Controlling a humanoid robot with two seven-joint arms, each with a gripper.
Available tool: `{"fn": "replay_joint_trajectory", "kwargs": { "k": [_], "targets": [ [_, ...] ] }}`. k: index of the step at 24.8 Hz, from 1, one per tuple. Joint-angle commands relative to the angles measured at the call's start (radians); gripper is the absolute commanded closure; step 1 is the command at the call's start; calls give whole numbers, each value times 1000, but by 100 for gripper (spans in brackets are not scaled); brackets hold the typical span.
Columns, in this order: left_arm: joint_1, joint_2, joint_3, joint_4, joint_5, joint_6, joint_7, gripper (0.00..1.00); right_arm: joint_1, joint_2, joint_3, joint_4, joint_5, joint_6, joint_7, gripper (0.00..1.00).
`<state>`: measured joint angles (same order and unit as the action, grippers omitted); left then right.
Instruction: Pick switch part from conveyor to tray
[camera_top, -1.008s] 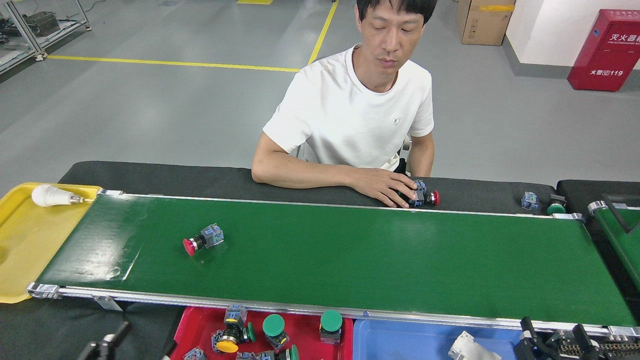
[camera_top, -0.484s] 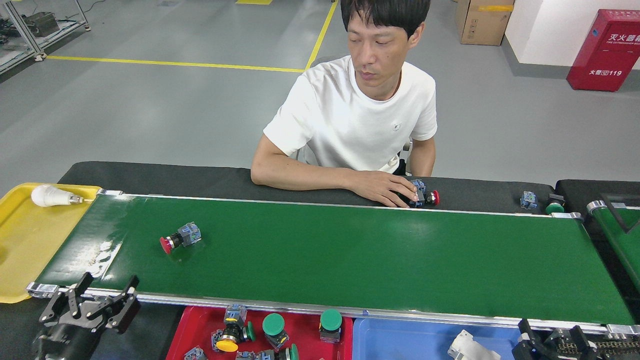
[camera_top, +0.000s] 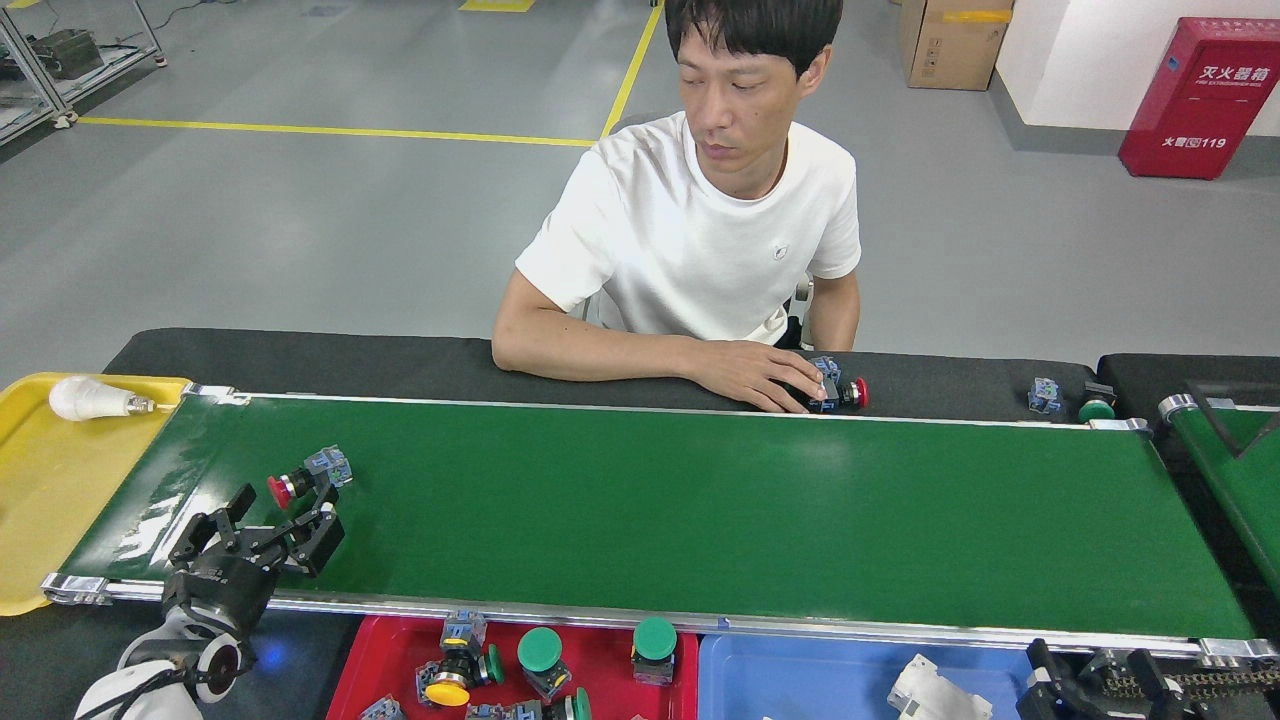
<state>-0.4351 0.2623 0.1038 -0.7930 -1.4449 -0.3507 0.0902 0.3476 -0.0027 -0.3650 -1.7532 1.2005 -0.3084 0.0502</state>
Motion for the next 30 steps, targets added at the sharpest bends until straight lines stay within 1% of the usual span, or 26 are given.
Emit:
{"fn": "replay_joint_trajectory", "kwargs": {
  "k": [1,2,4,8,9,13,15,16,18,19,21,23,26,28,30],
  "targets": [
    [-53,21,-39,41,0,33,37,1,-10,-2,1,-12,-2,-6,0,2],
    [-71,25,-59,70,0,38,52,6,-12,-2,1,-12,-2,-6,0,2],
    [-90,29,-90,112,0,33,91,39,-12,-3,3,-12,-2,-6,0,2],
    [-97,51,-162,127,3,29,100,93,-12,-5,3,-12,-2,-6,0,2],
    [-97,51,-162,127,3,27,103,95,-12,-5,3,-12,-2,-6,0,2],
    [-90,51,-161,113,12,25,123,97,-7,-3,3,-11,-2,-6,0,2],
    [-71,41,-159,61,12,22,123,97,-6,-3,1,-11,-2,-6,0,2],
    [-37,43,-154,-3,18,4,123,97,-2,-3,1,-12,-2,-6,0,2],
    [91,55,-119,-207,49,-53,117,96,-1,-3,1,-11,-2,-6,0,2],
    [144,55,-96,-281,50,-65,114,96,-1,-3,1,-11,-2,-6,0,2],
    [297,57,-44,-466,50,-109,114,95,-1,-5,0,-11,-4,-6,0,2],
    [420,55,-3,-612,50,-160,114,95,-1,-5,0,-11,-4,-6,0,2],
    [596,55,28,-792,47,-231,123,93,-1,-5,-2,-12,-4,-6,3,2],
    [699,58,22,-888,27,-252,135,92,-1,-5,-2,-14,-2,-4,3,2],
    [766,52,8,-934,-62,-252,172,92,-1,-5,-2,-14,-2,-4,3,2]
  ]
}}
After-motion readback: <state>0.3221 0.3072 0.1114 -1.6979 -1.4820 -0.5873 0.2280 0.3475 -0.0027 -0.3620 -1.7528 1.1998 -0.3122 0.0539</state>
